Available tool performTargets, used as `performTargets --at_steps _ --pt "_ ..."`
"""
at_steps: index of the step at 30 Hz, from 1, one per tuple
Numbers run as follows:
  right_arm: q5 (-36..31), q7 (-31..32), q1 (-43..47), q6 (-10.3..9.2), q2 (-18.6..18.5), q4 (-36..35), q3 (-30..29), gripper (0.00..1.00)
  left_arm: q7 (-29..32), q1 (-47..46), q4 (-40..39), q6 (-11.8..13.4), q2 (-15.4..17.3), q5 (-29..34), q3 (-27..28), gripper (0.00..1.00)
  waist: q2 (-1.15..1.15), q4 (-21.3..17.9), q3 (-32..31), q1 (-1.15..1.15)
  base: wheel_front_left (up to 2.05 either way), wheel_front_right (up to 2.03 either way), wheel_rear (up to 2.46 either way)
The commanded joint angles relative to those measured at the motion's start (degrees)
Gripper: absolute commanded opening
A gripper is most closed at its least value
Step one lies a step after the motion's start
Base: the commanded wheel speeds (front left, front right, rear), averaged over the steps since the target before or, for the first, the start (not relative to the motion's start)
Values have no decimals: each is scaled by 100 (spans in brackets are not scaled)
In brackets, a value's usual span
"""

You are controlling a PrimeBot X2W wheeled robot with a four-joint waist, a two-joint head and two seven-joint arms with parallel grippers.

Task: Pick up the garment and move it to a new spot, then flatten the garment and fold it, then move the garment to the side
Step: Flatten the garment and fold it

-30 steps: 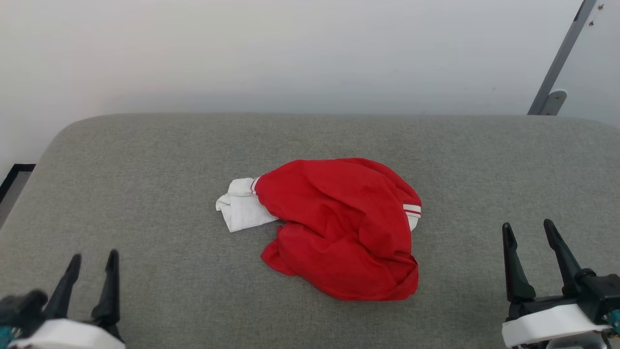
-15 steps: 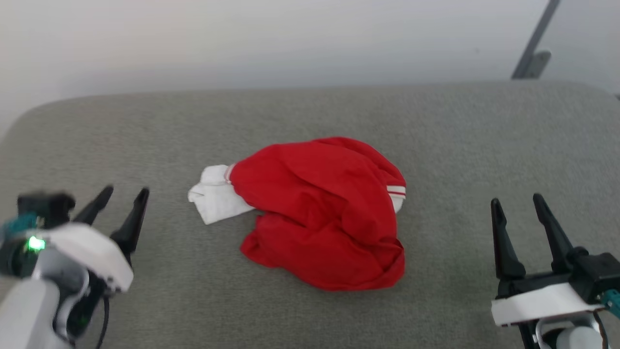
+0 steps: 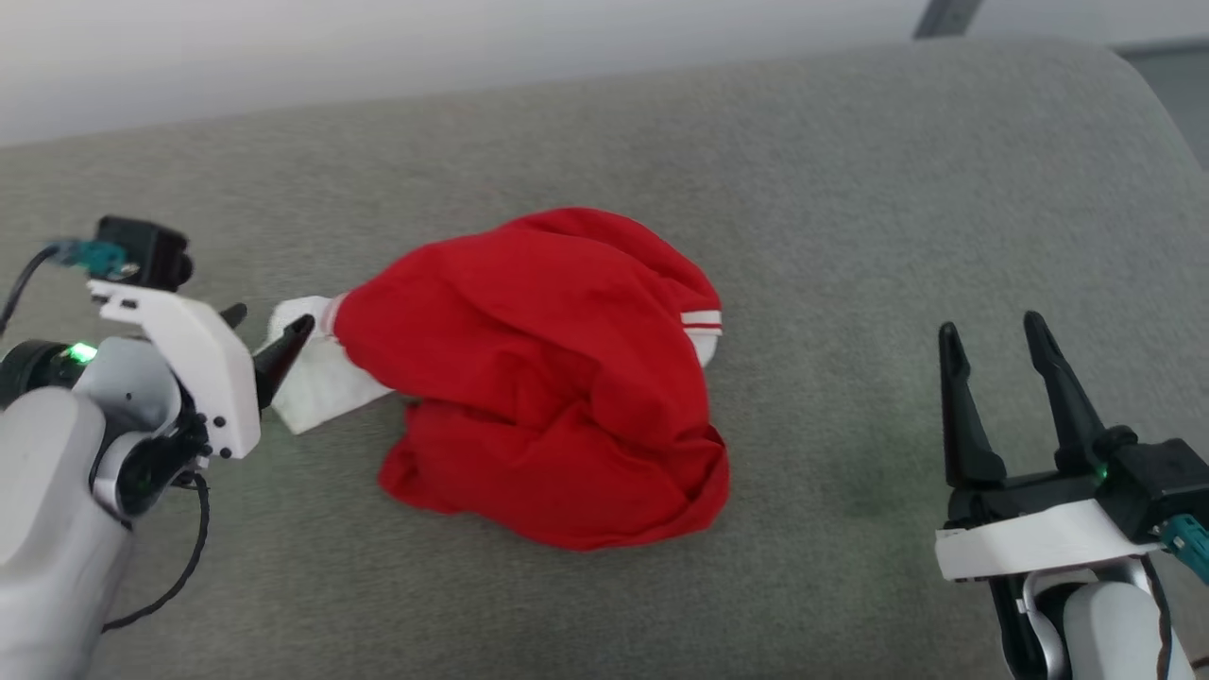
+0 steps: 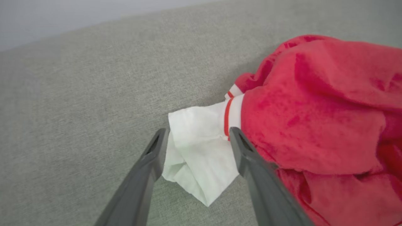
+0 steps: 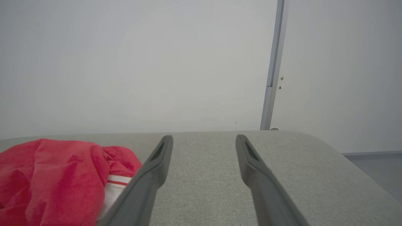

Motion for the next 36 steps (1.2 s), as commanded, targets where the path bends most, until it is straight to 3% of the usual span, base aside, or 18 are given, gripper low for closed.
performTargets --at_steps 1,8,17,18,19,24,30,36 --pt "35 -32 -81 1 33 -10 16 100 206 -164 110 -17 58 -6 -164 100 0 -174 176 0 0 0 0" --pt "41 -32 -196 1 88 -37 40 100 1023 -608 904 2 91 45 -567 100 0 -368 442 0 0 0 0" --pt "15 -32 -199 1 123 -14 57 100 1866 -764 2001 288 -146 19 -805 100 0 -416 550 0 0 0 0" --pt "7 -32 -202 1 128 -6 53 100 1895 -799 2063 293 -181 1 -806 64 0 -406 549 0 0 0 0" --pt "-3 -32 -207 1 131 2 50 100 1918 -844 2111 293 -214 -22 -805 0 0 -391 545 0 0 0 0" --pt "-35 -32 -216 1 131 9 20 100 1803 -1080 2182 280 -214 -58 -723 0 0 -271 497 0 0 0 0" --pt "-63 -32 -146 1 132 9 -31 100 1577 -1127 1973 429 122 -110 -508 0 0 -62 412 0 0 0 0" --pt "-80 -32 -102 1 131 28 -54 100 1674 -688 1582 772 645 -194 -336 0 0 120 334 0 0 0 0"
